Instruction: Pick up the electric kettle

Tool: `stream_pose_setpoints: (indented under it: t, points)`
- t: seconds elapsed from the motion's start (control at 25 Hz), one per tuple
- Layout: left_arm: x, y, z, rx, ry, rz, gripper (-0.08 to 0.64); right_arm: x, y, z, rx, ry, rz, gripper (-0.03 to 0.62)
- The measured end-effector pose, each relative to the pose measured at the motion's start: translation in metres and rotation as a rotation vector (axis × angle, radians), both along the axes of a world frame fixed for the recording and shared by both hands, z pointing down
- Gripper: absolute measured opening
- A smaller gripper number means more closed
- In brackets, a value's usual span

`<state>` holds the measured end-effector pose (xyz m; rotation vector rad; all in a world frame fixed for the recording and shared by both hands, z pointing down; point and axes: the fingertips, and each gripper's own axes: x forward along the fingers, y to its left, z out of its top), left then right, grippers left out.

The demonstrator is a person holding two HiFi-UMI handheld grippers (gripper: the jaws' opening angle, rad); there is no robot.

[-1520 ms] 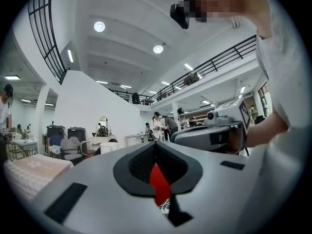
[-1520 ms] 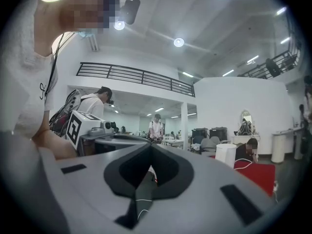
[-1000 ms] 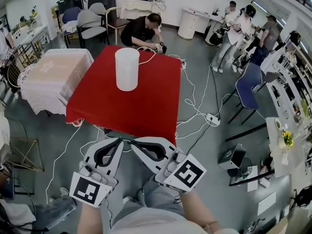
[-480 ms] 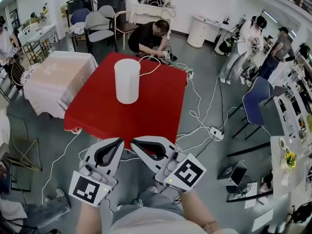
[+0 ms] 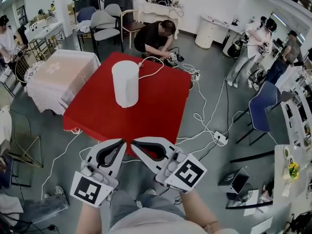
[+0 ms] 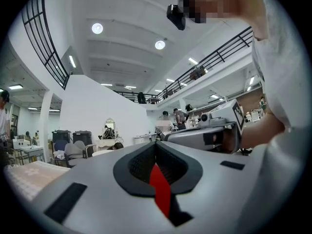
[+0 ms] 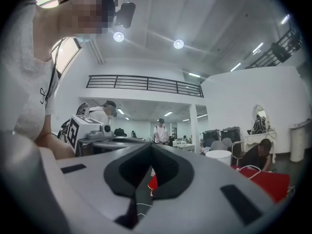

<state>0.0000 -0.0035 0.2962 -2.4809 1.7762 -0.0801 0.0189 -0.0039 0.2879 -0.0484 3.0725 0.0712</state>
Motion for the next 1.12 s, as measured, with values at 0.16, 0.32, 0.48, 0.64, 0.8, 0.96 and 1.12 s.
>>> stream_pose_setpoints:
  t: [0.16,0.32,0.48,0.64,0.8,0.96,1.12]
  points:
    - [-0.008,-0.009,0.001,0.006,0.012,0.002,0.011,-0.004,-0.007,0.007,-0.015,0.007,0.005,0.003]
    - [-0.019,-0.022,0.003,0.015,0.024,0.035,0.011,-0.014,-0.019,0.009,-0.019,0.017,0.034,0.003]
    - [-0.038,-0.039,0.001,0.016,0.043,0.075,0.011,-0.031,-0.032,0.007,-0.024,0.024,0.071,0.003]
    - [-0.052,-0.059,0.0,0.015,0.049,0.116,0.011,-0.044,-0.052,0.007,-0.029,0.025,0.123,0.003]
    - [-0.072,-0.076,0.005,-0.01,0.043,0.167,0.011,-0.067,-0.071,0.006,-0.034,0.016,0.17,0.003]
    - [-0.09,-0.092,0.006,-0.015,0.02,0.223,0.011,-0.088,-0.086,0.003,-0.041,0.008,0.204,0.003]
    - [-0.102,-0.105,0.015,-0.058,-0.001,0.286,0.011,-0.104,-0.097,0.005,-0.045,0.02,0.231,0.003]
